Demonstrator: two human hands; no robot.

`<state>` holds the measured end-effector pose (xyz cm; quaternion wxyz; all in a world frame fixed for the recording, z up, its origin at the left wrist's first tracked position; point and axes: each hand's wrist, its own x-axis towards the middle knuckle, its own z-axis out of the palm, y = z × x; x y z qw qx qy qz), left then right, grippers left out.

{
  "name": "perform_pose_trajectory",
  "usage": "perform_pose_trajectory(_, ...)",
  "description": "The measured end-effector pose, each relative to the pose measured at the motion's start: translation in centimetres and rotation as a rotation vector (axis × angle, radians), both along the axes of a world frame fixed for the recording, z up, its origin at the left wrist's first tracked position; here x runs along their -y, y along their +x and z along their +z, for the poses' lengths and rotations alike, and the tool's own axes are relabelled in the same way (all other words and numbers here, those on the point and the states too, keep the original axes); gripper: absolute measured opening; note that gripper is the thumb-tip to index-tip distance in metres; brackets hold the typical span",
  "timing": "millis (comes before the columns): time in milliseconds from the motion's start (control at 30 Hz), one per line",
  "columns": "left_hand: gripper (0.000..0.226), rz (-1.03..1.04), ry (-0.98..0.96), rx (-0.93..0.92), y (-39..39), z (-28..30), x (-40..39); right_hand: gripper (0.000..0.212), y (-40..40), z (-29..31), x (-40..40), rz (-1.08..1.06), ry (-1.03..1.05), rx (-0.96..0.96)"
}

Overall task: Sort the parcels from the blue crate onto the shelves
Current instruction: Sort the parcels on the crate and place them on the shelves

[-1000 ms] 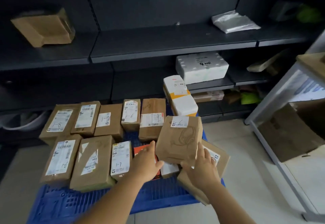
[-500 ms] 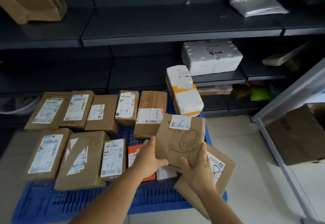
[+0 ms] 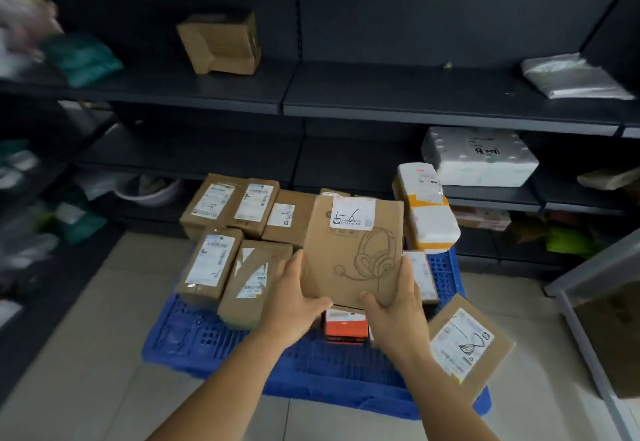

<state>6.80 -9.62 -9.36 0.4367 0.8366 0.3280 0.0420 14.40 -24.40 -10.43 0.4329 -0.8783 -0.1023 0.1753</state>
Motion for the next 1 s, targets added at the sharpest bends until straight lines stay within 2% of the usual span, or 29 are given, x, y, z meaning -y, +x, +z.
perform_pose_trajectory(300, 0.090, 0.320, 0.040, 0.179, -19.9, 6.3, -6.8, 0.089, -15.3, 6.8, -9.8, 0.305, 0.112, 0.099)
perform_pose_trajectory(467, 0.087, 0.498, 0.170, 0.235, -32.8, 9.8, -9.4, 0.090, -26.0, 9.8, -15.1, 0.481, 0.167, 0.157)
perform_pose_trajectory(633, 0.080, 0.670, 0.313, 0.256, -45.0, 13.3, -10.8, 0.091, -36.4, 12.7, -19.6, 0.684, 0.266, 0.168)
perform_pose_trajectory(1000, 0.084, 1.090, 0.496, 0.264, -65.7, 18.1, -13.7, 0.094, -55.5, 18.2, -29.4, 1.130, 0.422, 0.170)
